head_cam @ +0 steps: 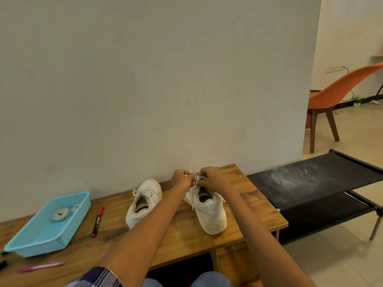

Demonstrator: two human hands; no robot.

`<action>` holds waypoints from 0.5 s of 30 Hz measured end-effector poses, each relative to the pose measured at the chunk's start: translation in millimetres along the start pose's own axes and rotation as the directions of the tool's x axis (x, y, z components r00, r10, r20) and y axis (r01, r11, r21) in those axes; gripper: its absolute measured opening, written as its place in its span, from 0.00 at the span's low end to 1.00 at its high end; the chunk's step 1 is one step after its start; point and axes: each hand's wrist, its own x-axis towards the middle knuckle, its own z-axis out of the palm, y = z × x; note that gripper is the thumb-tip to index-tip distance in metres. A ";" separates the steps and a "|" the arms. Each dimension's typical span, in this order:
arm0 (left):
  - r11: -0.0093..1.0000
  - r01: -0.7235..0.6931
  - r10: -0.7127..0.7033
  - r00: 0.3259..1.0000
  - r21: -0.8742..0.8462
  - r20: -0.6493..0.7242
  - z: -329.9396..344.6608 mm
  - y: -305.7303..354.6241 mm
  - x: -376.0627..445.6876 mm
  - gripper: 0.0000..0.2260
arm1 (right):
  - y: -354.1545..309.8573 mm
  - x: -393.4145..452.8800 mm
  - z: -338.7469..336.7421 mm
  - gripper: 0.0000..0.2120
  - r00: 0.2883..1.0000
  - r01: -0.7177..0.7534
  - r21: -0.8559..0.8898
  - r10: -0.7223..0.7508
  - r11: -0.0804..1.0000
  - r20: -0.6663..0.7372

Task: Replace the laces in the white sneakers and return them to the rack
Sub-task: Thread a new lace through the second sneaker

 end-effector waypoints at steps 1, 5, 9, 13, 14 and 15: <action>0.999 0.038 -0.037 0.999 -0.028 0.019 -0.9 1.3 -0.1 0.11 | 1.0 -0.4 0.7 0.06 0.999 0.012 0.006 -0.012 1.000 -0.034; 0.971 0.198 -0.191 0.979 -0.132 0.070 -1.3 0.7 1.1 0.11 | 2.6 -0.4 -1.1 0.06 0.992 0.082 -0.044 -0.086 0.996 -0.091; 0.916 0.314 -0.293 0.949 -0.249 0.121 0.8 -3.1 0.1 0.06 | 5.3 -2.9 2.1 0.06 0.983 0.104 0.127 -0.083 0.986 -0.161; 0.881 0.361 -0.338 0.933 -0.306 0.128 0.3 -11.5 -0.4 0.08 | 15.0 -3.5 -0.6 0.06 0.926 -0.054 0.432 0.207 0.900 -0.317; 0.873 0.372 -0.355 0.928 -0.315 0.111 -0.4 -13.7 -1.5 0.10 | 19.9 -5.1 0.7 0.06 0.904 -0.117 0.509 0.304 0.853 -0.302; 0.864 0.386 -0.375 0.922 -0.322 0.100 -0.9 -16.1 -2.0 0.09 | 25.1 -8.4 5.3 0.08 0.878 -0.193 0.582 0.404 0.790 -0.257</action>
